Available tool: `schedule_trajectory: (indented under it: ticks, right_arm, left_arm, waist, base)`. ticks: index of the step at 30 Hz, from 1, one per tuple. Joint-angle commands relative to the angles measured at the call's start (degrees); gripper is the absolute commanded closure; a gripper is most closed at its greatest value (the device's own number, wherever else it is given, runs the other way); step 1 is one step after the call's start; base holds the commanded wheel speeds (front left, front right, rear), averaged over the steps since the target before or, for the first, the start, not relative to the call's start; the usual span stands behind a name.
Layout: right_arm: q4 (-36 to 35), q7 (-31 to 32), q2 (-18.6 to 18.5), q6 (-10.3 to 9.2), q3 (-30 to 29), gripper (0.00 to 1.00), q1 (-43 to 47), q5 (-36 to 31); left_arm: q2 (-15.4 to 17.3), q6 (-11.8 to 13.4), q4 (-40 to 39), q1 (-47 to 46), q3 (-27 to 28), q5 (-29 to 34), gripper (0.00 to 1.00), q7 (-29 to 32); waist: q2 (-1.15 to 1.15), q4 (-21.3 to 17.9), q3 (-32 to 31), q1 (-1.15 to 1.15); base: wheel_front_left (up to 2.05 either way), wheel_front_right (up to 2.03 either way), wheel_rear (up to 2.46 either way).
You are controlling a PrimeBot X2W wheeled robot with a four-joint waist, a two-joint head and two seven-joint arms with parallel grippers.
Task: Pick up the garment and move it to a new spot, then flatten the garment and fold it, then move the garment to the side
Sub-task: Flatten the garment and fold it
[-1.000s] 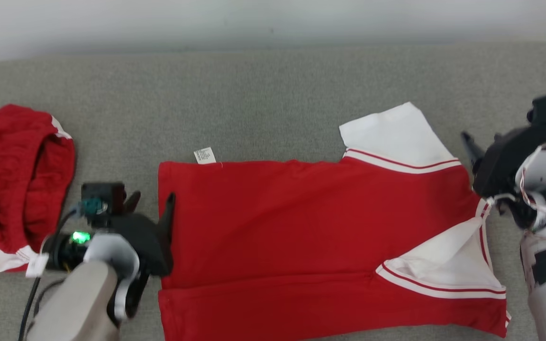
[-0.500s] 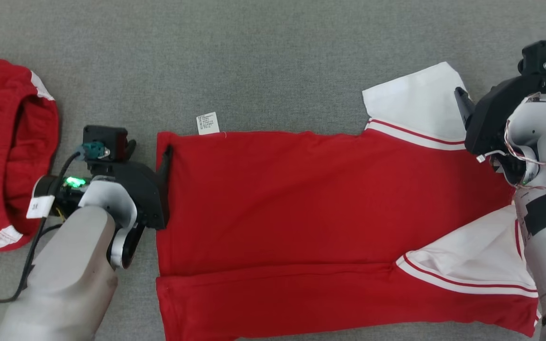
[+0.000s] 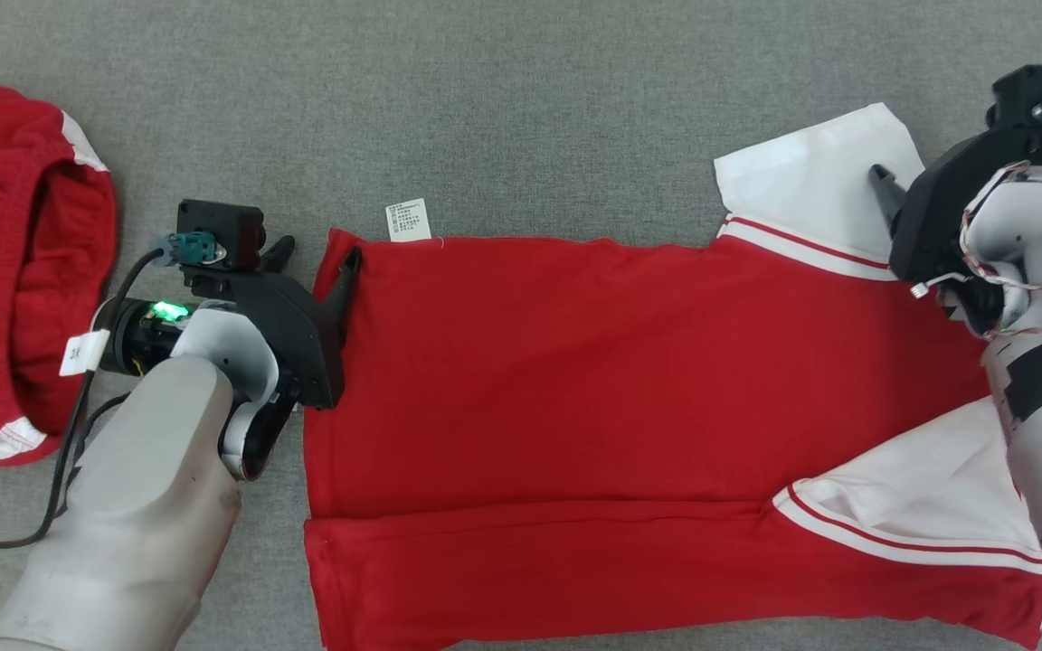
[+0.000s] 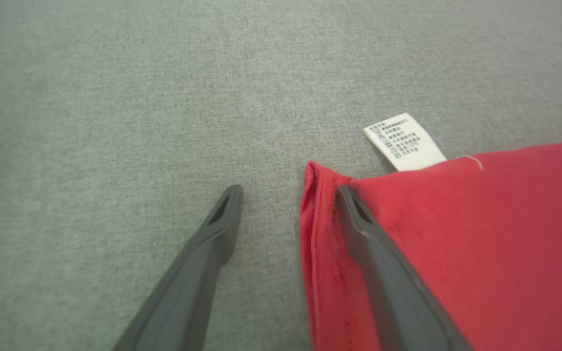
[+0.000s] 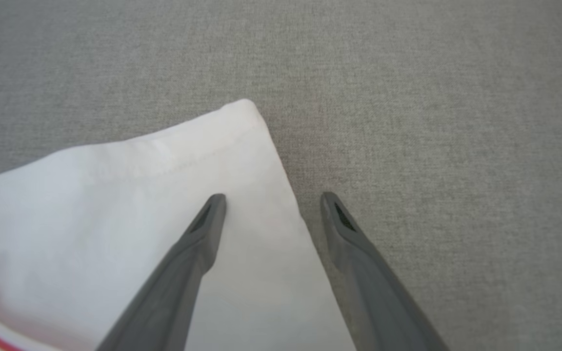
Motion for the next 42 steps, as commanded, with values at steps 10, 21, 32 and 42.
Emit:
schedule_trajectory:
  ticks: [10, 21, 32, 42]
  right_arm:
    - [4.2, 0.7, -2.5, -0.10, -0.8, 0.00, -4.3, -1.7]
    - [8.0, 8.6, 1.4, 0.29, 5.3, 0.03, -3.3, 1.5]
    - [4.6, 8.0, -0.9, 0.24, 12.2, 1.00, -1.6, 6.4]
    - [2.8, -7.1, -3.9, -0.11, 11.1, 1.00, -4.8, 4.7]
  left_arm:
    - [-0.3, -2.1, 1.7, 0.2, 1.0, -3.8, 1.00, 2.1]
    - [1.7, 0.7, 0.5, -1.5, 4.2, -5.4, 1.00, -0.6]
    - [2.0, 2.3, 0.4, -1.7, 4.7, -5.3, 1.00, -2.3]
    - [0.9, 2.4, -0.7, -2.0, 4.4, -3.6, 1.00, -10.0]
  waist:
    - [0.00, 1.6, 3.0, 0.01]
    - [0.00, 1.6, 4.9, 0.01]
    - [0.00, 1.4, 4.6, 0.01]
    - [0.00, 0.4, 3.2, 0.01]
  base:
    - [0.00, 0.00, 0.00]
    - [0.00, 0.00, 0.00]
    - [0.00, 0.00, 0.00]
    - [0.00, 0.00, 0.00]
